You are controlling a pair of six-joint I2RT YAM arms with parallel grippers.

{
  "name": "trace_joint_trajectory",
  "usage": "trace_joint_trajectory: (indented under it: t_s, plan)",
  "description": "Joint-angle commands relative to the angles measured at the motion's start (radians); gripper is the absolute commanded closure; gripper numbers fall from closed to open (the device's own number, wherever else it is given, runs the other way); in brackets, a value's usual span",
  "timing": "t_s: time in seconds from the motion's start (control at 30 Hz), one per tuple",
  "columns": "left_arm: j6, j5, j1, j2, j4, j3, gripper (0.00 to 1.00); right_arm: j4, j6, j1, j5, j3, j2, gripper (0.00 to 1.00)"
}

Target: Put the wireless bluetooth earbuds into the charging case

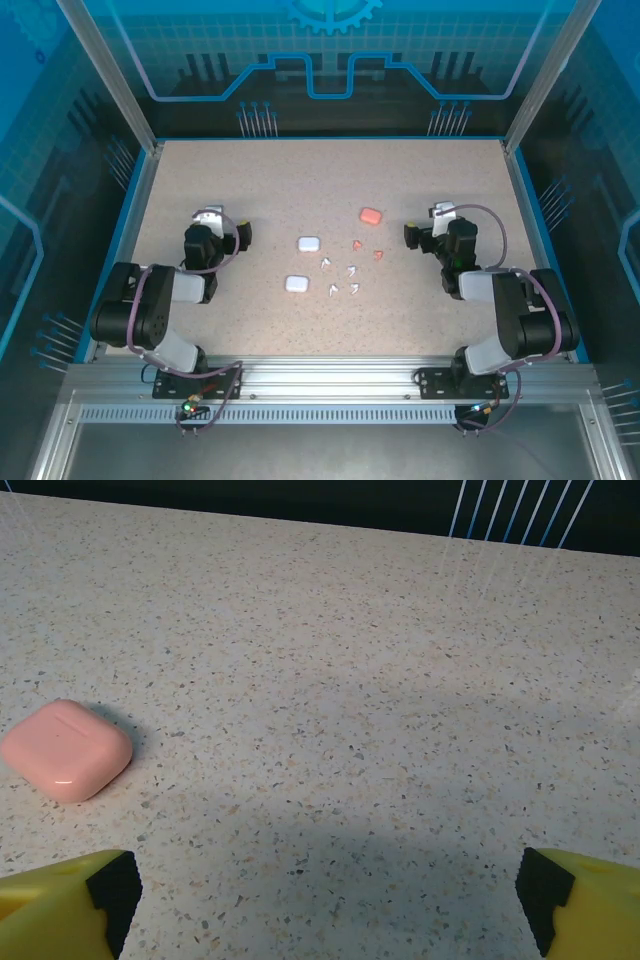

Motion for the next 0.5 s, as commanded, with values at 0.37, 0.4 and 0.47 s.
trace_joint_trajectory:
  t_s: [0.37,0.4,0.47]
  plan:
    - [0.006,0.027,0.003,-0.011,-0.008,0.016,0.01,-0.004,-0.009,-0.012,-0.015,0.011,0.006,0.0]
    - [0.004,0.027,0.005,-0.01,-0.008,0.017,0.01,-0.003,-0.01,-0.012,-0.016,0.012,0.006,0.0]
    - [0.004,0.026,0.005,-0.01,-0.011,0.016,0.01,-0.003,-0.008,-0.013,-0.017,0.012,0.005,0.0]
